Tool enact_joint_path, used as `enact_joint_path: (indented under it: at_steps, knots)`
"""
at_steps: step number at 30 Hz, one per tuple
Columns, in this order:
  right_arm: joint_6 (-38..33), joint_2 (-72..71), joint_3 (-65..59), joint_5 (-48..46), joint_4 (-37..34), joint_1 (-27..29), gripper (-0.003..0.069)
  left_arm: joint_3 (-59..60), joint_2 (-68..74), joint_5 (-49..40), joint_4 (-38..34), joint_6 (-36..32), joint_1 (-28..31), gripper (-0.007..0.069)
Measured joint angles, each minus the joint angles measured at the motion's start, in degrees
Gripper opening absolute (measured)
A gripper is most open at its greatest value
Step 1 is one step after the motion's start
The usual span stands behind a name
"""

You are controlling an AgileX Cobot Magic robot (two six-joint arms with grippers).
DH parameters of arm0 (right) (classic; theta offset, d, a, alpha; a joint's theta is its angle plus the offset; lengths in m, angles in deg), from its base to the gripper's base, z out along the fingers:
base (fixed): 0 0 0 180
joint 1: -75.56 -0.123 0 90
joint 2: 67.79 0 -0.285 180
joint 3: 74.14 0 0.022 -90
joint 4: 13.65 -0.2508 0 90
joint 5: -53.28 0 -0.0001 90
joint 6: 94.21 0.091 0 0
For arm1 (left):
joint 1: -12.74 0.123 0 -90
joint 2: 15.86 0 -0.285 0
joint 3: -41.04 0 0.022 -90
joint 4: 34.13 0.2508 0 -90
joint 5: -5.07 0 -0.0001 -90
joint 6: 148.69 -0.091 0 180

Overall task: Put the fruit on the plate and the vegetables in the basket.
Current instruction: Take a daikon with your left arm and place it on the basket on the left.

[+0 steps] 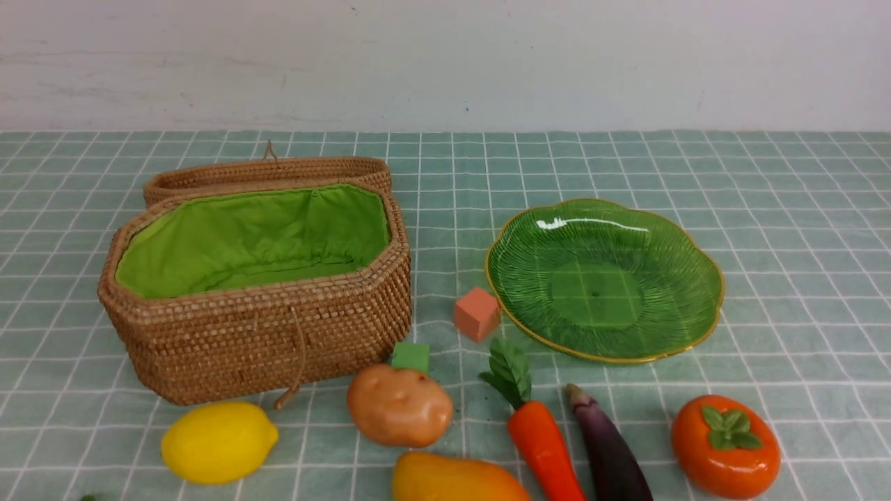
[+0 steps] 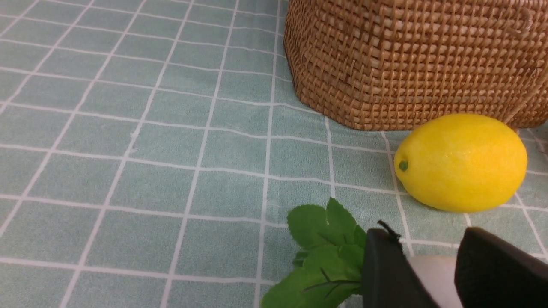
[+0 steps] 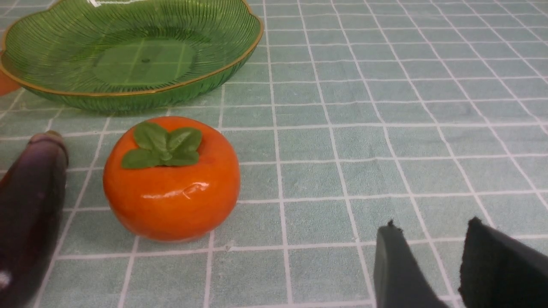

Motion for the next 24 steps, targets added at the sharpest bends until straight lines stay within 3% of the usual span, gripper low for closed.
enact_joint_path:
  at_steps: [8, 13, 19, 24]
  knots:
    - [0.00, 0.00, 0.00, 0.00, 0.00, 0.00, 0.0242, 0.05, 0.00, 6.43, -2.20, 0.00, 0.00, 0.0239]
    - [0.00, 0.00, 0.00, 0.00, 0.00, 0.00, 0.0242, 0.05, 0.00, 19.12, -11.94, 0.91, 0.00, 0.0239]
    - [0.00, 0.00, 0.00, 0.00, 0.00, 0.00, 0.0242, 0.05, 0.00, 33.22, -27.42, 9.11, 0.00, 0.0239]
    - [0.00, 0.00, 0.00, 0.00, 0.00, 0.00, 0.0242, -2.85, 0.00, 35.40, -29.17, 10.25, 0.00, 0.0239]
